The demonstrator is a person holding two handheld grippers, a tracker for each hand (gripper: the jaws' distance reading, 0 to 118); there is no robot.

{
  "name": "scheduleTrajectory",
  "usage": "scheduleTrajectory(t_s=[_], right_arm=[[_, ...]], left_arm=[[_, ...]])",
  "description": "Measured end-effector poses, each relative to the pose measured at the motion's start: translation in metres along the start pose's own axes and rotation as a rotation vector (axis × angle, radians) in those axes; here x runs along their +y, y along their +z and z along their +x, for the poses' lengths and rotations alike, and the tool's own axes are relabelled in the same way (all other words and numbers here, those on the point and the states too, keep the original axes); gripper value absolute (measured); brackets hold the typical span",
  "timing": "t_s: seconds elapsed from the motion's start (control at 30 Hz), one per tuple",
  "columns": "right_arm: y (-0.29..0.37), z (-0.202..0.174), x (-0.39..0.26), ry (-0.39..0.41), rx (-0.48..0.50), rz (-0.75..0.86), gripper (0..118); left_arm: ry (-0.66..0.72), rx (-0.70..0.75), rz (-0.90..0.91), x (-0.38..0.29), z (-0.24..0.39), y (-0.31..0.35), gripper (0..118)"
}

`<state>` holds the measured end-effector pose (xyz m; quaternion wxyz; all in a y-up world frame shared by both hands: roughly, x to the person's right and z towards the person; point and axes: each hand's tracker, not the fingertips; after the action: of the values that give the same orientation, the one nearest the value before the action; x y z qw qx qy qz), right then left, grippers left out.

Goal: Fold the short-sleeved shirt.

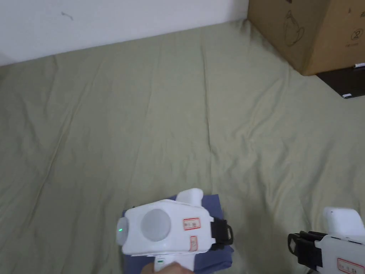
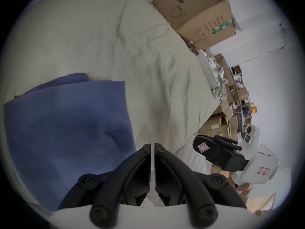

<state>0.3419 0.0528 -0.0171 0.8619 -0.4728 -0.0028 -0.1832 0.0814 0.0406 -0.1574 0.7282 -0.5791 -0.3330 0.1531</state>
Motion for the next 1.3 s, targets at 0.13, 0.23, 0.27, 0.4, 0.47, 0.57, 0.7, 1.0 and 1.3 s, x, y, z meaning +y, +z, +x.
scheduleTrajectory(t_s=[0.13, 0.23, 0.27, 0.4, 0.47, 0.57, 0.7, 1.0, 1.3], right_arm=[[-0.007, -0.029, 0.014, 0.095, 0.069, 0.003, 7], [-0.024, -0.058, 0.025, 0.18, 0.108, -0.01, 7], [-0.03, -0.064, 0.027, 0.197, 0.118, -0.008, 7], [-0.062, -0.095, 0.037, 0.273, 0.163, -0.051, 7], [-0.079, -0.1, 0.04, 0.299, 0.192, -0.084, 7], [-0.101, -0.108, 0.04, 0.388, 0.159, -0.114, 7], [-0.124, -0.105, 0.037, 0.402, 0.108, -0.176, 7], [-0.129, -0.1, 0.04, 0.36, 0.124, -0.184, 7], [-0.12, -0.11, 0.044, 0.36, 0.086, -0.189, 7]], left_arm=[[0.042, -0.017, 0.123, -0.012, -0.046, 0.068, 5], [0.11, 0.015, 0.171, -0.028, -0.092, 0.108, 6], [0.134, 0.026, 0.182, -0.033, -0.102, 0.115, 13], [0.234, 0.057, 0.194, -0.053, -0.146, 0.132, 92], [0.279, -0.036, 0.227, -0.06, -0.165, 0.132, 95], [0.372, -0.066, 0.224, -0.061, -0.183, 0.122, 95], [0.381, -0.117, 0.198, -0.052, -0.201, 0.095, 95], [0.451, -0.371, 0.191, -0.023, -0.221, 0.061, 97], [0.342, -0.313, 0.134, -0.012, -0.212, 0.044, 27]])
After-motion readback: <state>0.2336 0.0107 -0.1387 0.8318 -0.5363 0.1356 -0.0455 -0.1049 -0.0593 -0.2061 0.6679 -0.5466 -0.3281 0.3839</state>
